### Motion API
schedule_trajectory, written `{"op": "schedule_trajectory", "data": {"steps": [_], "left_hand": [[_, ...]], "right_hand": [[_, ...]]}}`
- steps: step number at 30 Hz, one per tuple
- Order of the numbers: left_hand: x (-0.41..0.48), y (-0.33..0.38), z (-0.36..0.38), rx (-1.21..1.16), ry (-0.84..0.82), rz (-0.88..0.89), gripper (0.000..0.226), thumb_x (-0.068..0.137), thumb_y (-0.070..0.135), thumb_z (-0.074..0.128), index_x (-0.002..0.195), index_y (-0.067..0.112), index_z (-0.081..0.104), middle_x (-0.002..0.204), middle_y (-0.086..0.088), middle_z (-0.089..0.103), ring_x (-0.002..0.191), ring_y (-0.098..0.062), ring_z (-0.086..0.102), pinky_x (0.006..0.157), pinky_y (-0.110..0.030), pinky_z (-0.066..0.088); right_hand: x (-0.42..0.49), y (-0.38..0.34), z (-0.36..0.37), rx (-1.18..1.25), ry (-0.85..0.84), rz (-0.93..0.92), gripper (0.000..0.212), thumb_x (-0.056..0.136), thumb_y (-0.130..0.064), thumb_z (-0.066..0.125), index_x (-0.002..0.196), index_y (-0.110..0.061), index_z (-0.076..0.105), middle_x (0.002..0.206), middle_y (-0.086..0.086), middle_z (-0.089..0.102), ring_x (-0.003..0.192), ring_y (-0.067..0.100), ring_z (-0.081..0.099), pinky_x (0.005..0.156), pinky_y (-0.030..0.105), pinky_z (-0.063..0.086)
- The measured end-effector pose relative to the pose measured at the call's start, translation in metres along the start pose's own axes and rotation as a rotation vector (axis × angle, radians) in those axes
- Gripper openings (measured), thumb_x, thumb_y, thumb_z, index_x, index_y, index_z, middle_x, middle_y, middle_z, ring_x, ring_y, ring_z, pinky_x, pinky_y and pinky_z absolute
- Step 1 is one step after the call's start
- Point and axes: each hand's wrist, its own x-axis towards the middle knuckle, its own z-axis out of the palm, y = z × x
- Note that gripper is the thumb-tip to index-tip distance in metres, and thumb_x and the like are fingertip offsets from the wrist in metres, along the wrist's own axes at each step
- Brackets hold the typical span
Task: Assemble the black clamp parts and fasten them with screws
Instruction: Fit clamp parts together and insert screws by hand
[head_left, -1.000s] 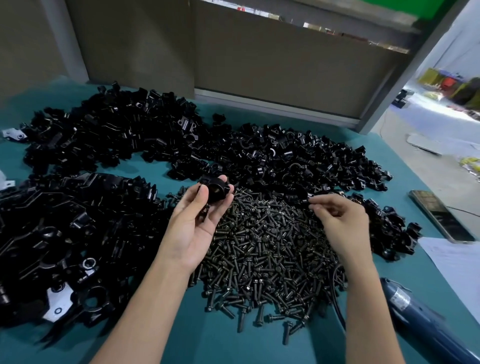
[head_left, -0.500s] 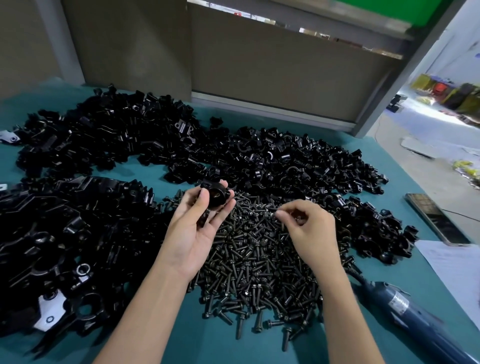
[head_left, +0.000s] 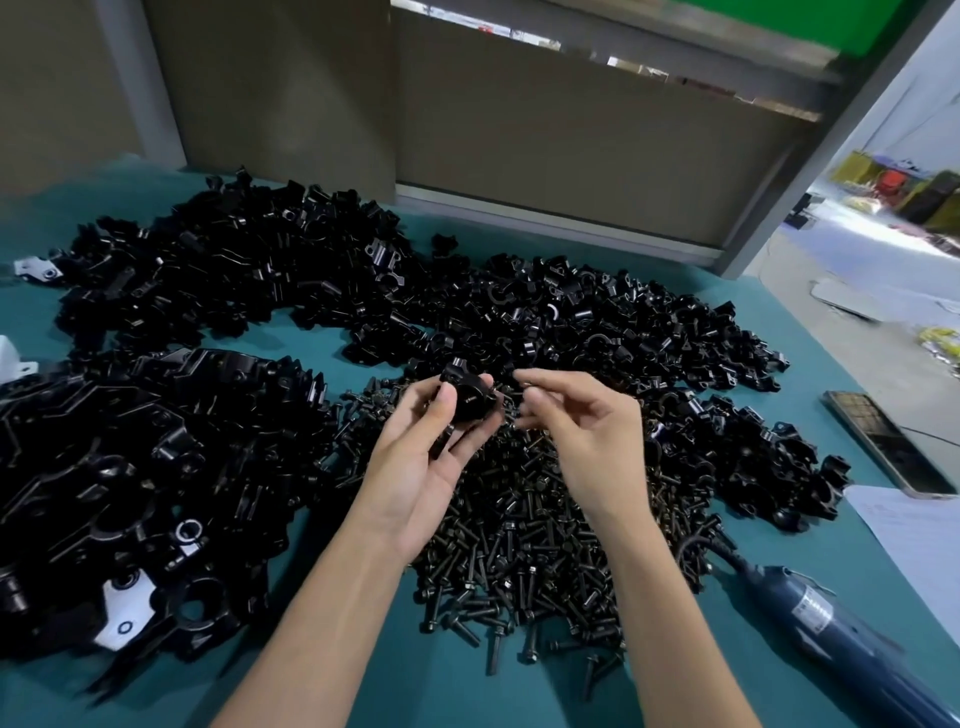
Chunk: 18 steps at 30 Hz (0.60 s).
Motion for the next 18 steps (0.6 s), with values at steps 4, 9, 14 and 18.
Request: {"op": "schedule_trajectory", "data": {"steps": [4,9,14,18], "left_hand": [[0.0,-0.001,-0.002,0.002,-0.024,-0.011,0.029,0.091,0.02,0.061,0.117,0.006,0.059,0.122,-0.013,0.071,0.116,-0.025,0.067,0.094,-0.03,0.055],[0.001,0.0,-0.002,0.042,0.003,0.001,0.033,0.089,0.02,0.061,0.118,0.005,0.06,0.122,-0.012,0.069,0.112,-0.023,0.069,0.092,-0.027,0.056],[0.001,0.002,-0.002,0.061,-0.002,0.024,0.028,0.089,0.02,0.06,0.114,0.006,0.059,0.115,-0.009,0.071,0.112,-0.02,0.067,0.088,-0.025,0.056],[0.001,0.004,-0.001,0.041,-0.022,0.026,0.032,0.089,0.019,0.06,0.117,0.004,0.056,0.117,-0.01,0.071,0.117,-0.023,0.065,0.091,-0.027,0.055]], "right_hand": [[0.005,-0.005,0.014,-0.312,0.006,-0.27,0.025,0.088,0.01,0.066,0.099,-0.009,0.079,0.099,0.001,0.071,0.091,0.006,0.067,0.081,0.014,0.052],[0.006,-0.007,0.016,-0.379,-0.03,-0.374,0.025,0.085,0.013,0.065,0.096,-0.005,0.077,0.095,0.0,0.074,0.091,0.007,0.068,0.084,0.017,0.052],[0.003,-0.008,0.016,-0.359,-0.094,-0.335,0.025,0.086,0.01,0.067,0.102,-0.008,0.074,0.1,-0.006,0.075,0.095,0.003,0.069,0.086,0.018,0.054],[0.002,-0.008,0.016,-0.299,-0.009,-0.311,0.023,0.088,0.008,0.067,0.103,-0.008,0.072,0.096,-0.011,0.071,0.092,0.0,0.068,0.084,0.015,0.053]]}}
